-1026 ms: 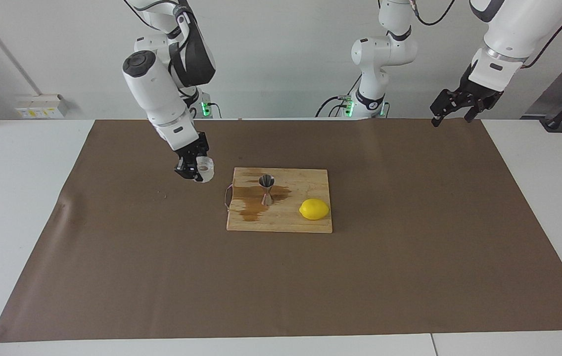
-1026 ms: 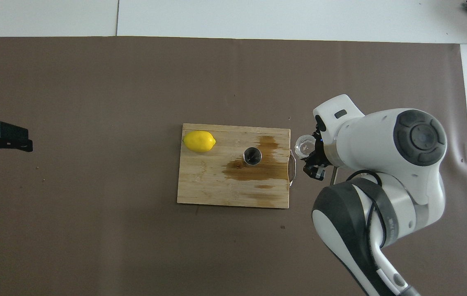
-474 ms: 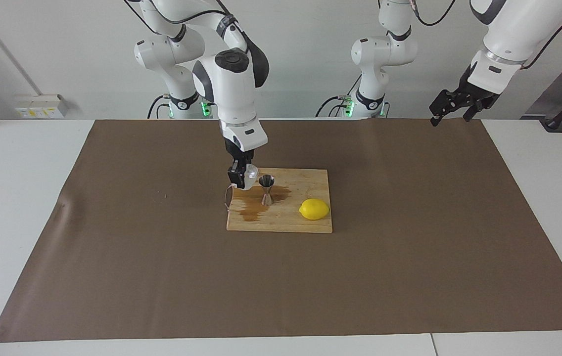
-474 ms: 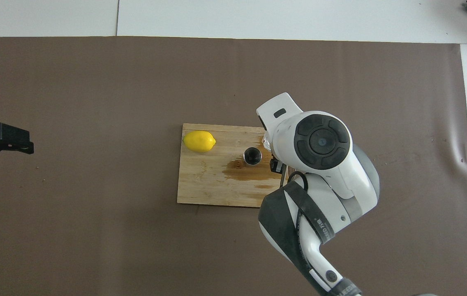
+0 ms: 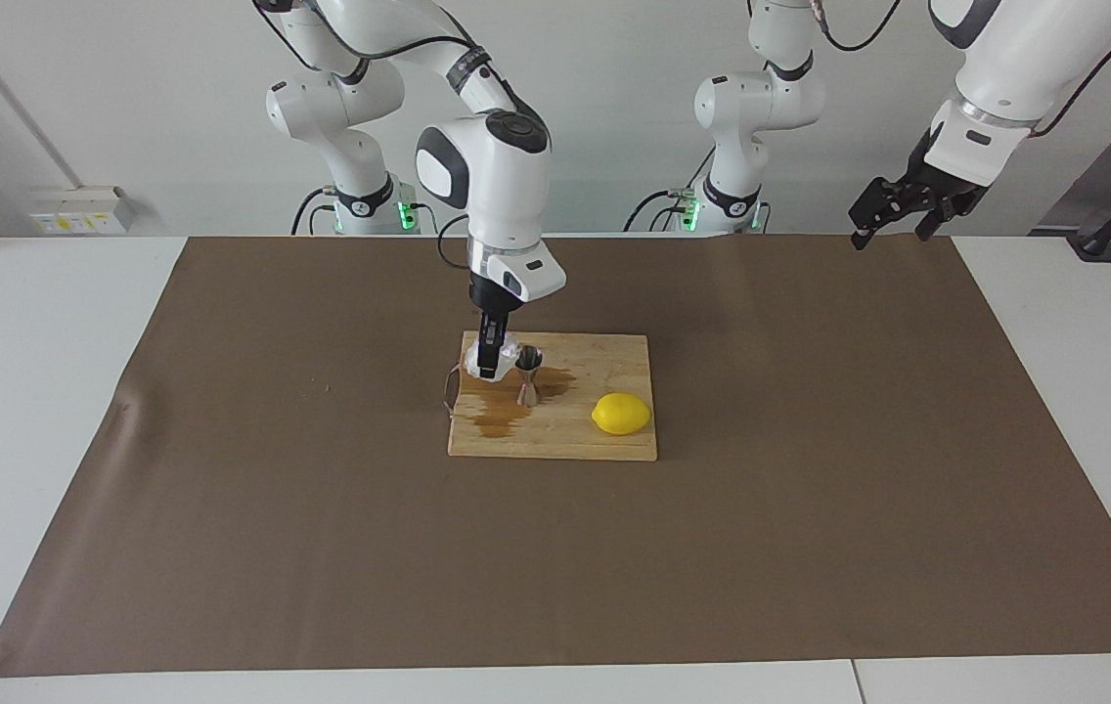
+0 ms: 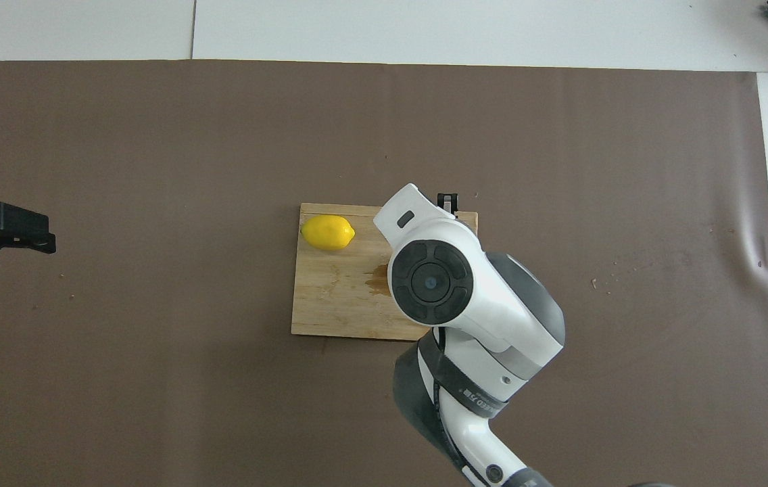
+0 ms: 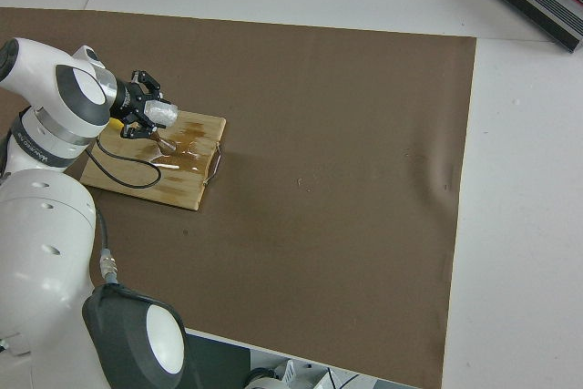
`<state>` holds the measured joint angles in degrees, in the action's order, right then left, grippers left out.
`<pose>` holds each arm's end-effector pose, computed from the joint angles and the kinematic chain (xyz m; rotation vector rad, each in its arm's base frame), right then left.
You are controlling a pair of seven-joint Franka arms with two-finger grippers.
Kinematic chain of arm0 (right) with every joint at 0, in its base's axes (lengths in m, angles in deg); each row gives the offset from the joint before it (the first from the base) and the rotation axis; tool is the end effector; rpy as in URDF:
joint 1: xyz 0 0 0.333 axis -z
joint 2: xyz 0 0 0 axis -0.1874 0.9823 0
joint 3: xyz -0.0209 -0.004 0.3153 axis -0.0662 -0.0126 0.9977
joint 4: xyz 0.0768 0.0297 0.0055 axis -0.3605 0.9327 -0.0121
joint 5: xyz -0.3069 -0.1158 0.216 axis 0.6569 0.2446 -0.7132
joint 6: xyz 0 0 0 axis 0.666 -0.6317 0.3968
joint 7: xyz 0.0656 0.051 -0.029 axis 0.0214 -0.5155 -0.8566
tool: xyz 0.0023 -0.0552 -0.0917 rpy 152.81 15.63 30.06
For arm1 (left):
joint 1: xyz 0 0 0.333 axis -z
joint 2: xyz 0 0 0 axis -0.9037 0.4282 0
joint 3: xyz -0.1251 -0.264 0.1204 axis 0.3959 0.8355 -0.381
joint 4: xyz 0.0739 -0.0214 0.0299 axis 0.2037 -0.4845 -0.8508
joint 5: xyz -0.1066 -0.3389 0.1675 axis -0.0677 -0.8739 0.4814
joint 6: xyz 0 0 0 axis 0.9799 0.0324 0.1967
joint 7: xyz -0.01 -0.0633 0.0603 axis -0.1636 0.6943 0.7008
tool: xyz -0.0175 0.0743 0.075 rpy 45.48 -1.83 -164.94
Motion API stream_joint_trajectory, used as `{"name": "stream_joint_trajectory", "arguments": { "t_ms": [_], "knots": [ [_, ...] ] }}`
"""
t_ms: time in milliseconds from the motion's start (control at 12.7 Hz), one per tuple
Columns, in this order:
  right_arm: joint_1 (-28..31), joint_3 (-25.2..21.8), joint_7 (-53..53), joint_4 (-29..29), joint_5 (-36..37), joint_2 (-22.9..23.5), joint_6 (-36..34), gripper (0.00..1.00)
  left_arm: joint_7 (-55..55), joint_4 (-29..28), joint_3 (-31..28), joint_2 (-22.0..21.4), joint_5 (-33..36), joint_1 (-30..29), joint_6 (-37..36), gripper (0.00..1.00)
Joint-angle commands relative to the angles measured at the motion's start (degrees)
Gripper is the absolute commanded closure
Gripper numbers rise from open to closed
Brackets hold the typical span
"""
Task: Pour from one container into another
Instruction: 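Tilt the white cup with the right gripper to pour into the jigger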
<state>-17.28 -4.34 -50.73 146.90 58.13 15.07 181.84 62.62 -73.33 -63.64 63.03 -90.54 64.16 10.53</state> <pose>0.5247 0.3289 0.4274 1.9896 1.9453 0.0726 0.5203 -0.0299 0.6346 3.1204 0.1615 -0.0872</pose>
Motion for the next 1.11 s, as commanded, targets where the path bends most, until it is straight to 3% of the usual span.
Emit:
{"name": "stream_joint_trajectory", "arguments": {
  "t_ms": [0,237,1026],
  "knots": [
    [-0.4,0.05,-1.02,2.34,3.47,-1.09,0.4,1.0,0.45,-0.65,0.2,-0.7,0.43,-0.4,-0.57,0.0],
    [-0.57,0.05,-1.29,4.89,6.37,-2.24,1.98,1.0,0.45,-0.74,0.2,-0.7,0.43,-0.4,-0.57,0.0],
    [-2.51,0.14,-2.34,4.81,13.32,-1.54,3.12,1.0,0.45,-0.74,0.2,-0.7,0.43,-0.4,-0.57,0.0]
  ]
}}
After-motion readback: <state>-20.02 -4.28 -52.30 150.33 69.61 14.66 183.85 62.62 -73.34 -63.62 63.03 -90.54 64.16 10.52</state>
